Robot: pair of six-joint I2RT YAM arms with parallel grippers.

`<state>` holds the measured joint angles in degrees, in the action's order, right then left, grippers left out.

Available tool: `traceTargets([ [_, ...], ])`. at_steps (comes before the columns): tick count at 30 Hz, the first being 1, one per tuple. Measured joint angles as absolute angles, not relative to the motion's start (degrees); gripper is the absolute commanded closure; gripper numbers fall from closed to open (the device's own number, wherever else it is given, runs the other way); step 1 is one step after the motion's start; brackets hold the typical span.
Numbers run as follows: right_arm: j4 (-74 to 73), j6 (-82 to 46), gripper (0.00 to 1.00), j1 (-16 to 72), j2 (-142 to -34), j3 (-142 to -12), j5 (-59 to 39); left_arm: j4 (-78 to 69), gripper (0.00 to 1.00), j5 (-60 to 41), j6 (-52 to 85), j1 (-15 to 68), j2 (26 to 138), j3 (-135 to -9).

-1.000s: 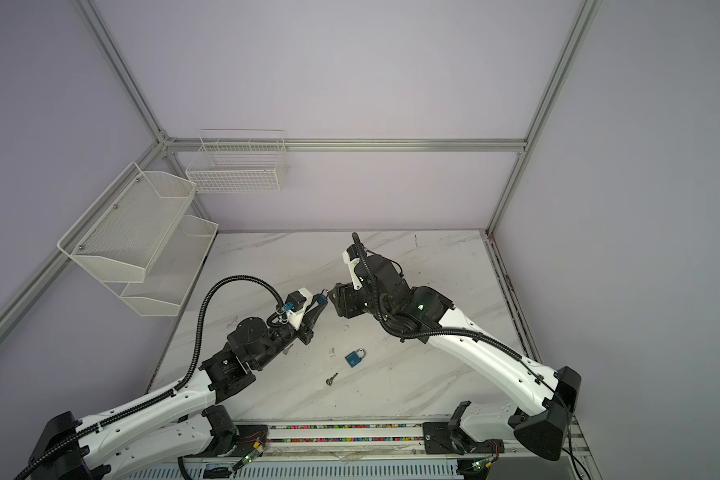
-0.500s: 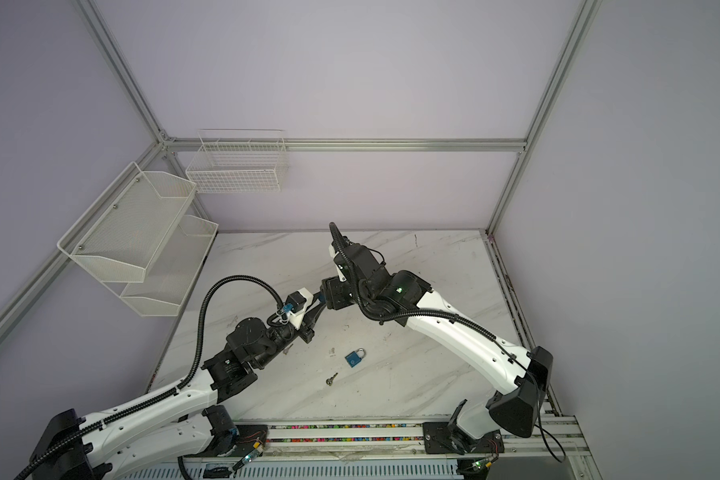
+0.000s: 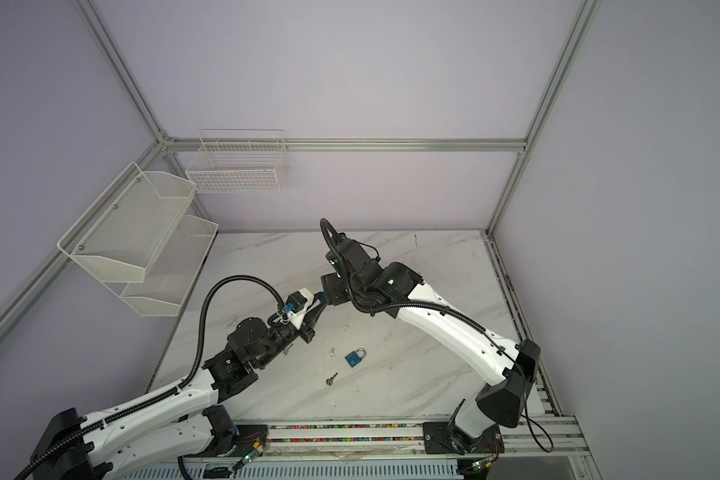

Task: Unlock with the key
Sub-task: 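Pull the shackle up with the right gripper while the left gripper holds the padlock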

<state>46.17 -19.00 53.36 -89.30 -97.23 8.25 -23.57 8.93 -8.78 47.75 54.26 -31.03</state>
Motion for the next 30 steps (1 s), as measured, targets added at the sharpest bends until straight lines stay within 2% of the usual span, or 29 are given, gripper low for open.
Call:
traceTargets([
  [30, 49.5, -17.2, 0.31, 49.5, -87.5, -95.6, 4.7, -27.1, 1.00, 9.4, -10.2, 47.7, 54.2, -30.0],
])
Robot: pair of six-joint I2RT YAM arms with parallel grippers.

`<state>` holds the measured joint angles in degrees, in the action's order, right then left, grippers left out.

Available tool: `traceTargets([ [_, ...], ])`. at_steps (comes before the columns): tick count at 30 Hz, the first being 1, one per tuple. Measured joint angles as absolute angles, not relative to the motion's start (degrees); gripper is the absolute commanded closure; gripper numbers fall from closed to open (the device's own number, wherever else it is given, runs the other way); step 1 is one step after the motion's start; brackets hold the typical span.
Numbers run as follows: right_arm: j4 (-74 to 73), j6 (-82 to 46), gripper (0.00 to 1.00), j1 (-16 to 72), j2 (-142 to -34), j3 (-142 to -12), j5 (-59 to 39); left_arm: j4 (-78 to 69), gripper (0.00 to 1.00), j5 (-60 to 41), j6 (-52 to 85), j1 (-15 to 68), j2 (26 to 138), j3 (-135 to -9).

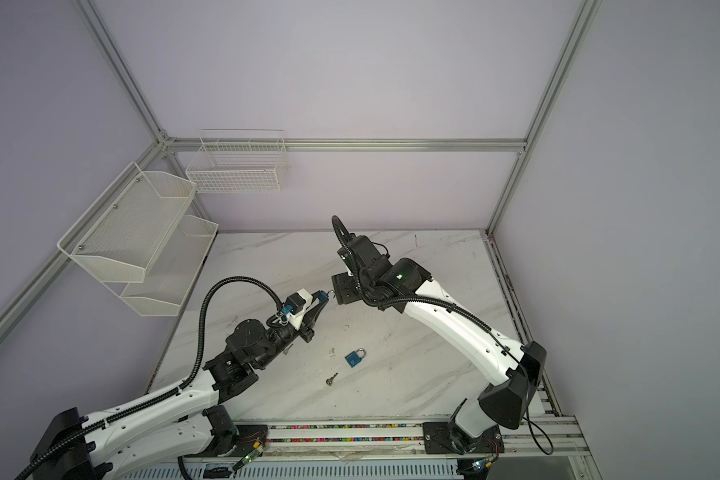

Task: Unlock with the key
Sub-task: 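Pull the shackle up with the right gripper while the left gripper holds the padlock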

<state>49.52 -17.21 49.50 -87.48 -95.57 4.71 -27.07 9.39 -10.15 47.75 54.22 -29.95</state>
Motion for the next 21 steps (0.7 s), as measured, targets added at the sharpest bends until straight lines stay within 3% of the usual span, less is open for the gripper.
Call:
traceTargets([
  [17, 48.1, -16.4, 0.30, 48.8, -80.9, -91.5, 5.6, -28.3, 1.00, 12.1, -8.0, 47.7, 57.5, -30.0],
  [21, 47.3, -16.9, 0.24, 48.7, -79.0, -89.4, 9.3, -27.3, 1.00, 15.2, -4.1, 47.7, 60.9, -30.4],
])
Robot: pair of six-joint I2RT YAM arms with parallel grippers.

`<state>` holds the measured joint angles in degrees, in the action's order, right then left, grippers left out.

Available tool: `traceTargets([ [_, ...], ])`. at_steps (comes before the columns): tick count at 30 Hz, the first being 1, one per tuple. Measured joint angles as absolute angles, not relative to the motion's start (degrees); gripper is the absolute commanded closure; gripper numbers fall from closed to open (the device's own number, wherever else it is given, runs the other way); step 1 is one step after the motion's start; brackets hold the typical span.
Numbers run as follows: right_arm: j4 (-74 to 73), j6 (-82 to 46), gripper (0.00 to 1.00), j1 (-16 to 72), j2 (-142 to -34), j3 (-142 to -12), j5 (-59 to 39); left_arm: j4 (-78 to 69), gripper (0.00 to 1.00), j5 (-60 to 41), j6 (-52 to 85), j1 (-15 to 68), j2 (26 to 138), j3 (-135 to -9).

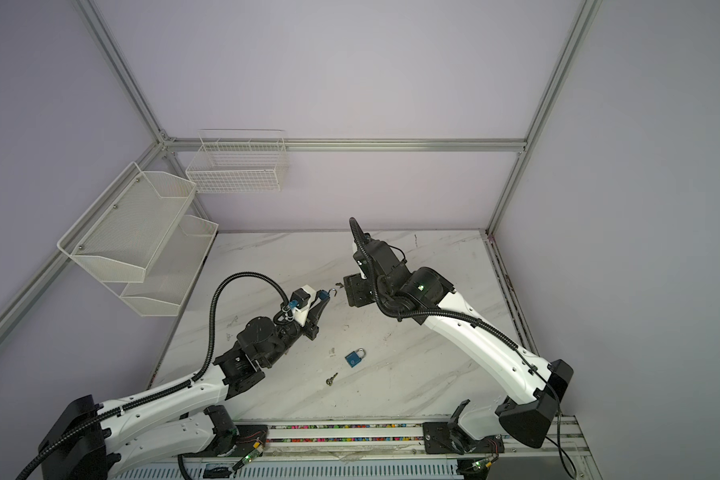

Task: Unlock with the key
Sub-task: 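Pull the shackle up with the right gripper while the left gripper holds the padlock, then lower the opened blue padlock onto the table and open the left gripper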

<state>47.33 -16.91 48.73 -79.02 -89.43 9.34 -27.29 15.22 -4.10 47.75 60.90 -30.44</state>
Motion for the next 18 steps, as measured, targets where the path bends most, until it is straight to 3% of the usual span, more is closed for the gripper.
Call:
traceTargets([
  [8, 42.9, -19.5, 0.13, 47.1, -73.6, -82.0, 14.2, -8.0, 1.00, 23.4, 10.5, 47.7, 74.0, -43.8],
  [18, 33.0, -24.7, 0.08, 42.0, -72.4, -68.9, 11.0, 14.9, 1.00, 28.9, 26.9, 45.1, 95.2, -66.2],
])
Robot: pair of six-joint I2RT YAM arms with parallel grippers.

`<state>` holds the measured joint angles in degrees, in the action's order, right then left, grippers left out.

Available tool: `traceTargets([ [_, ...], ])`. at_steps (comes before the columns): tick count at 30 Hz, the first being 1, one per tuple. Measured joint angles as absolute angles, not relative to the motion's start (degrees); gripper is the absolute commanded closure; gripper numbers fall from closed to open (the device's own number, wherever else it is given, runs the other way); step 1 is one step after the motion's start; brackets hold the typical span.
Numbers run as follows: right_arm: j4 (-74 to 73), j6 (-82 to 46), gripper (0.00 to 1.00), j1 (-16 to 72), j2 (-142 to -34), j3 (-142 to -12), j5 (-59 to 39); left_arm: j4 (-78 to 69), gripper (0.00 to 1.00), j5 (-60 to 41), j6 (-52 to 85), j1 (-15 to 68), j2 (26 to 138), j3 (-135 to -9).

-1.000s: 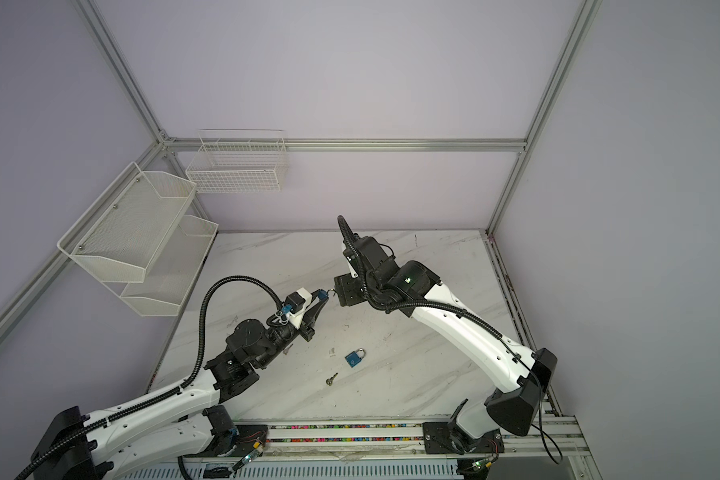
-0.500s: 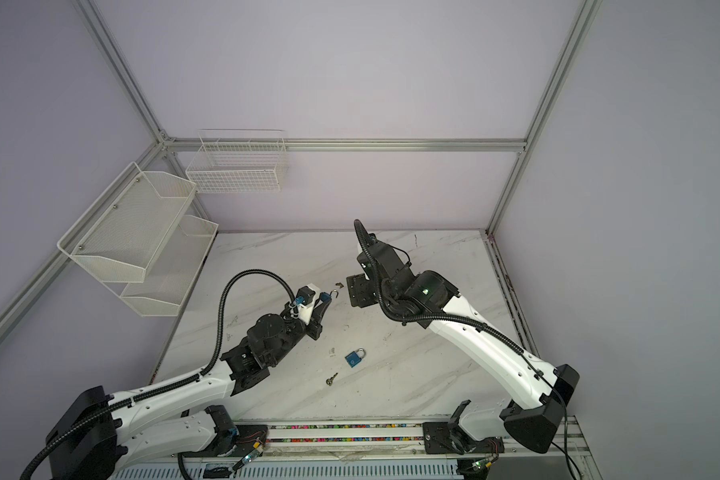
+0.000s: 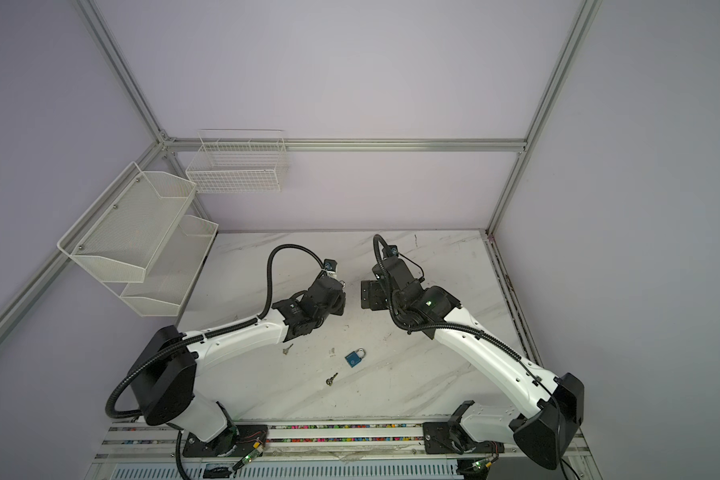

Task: Unlock with the key
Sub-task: 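Lower the opened blue padlock onto the table and open the left gripper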

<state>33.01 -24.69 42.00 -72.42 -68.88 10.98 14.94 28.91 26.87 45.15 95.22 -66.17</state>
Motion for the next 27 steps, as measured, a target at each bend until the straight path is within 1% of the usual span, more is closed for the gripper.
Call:
traceTargets([
  [5, 28.0, -27.6, 0.08, 39.3, -70.5, -62.0, 6.7, 23.1, 1.00, 28.8, 31.5, 42.9, 104.2, -74.2],
  [10, 24.5, -29.5, 0.08, 38.5, -69.6, -58.5, 3.4, 27.4, 1.00, 27.0, 33.9, 40.3, 109.6, -78.1],
  [20, 21.6, -30.4, 0.08, 38.5, -69.4, -57.7, 0.9, 32.1, 1.00, 23.2, 35.6, 34.9, 116.9, -84.0],
  [27, 20.6, -30.3, 0.08, 38.4, -70.3, -57.7, 0.3, 34.1, 1.00, 21.6, 35.6, 32.1, 119.4, -86.1],
])
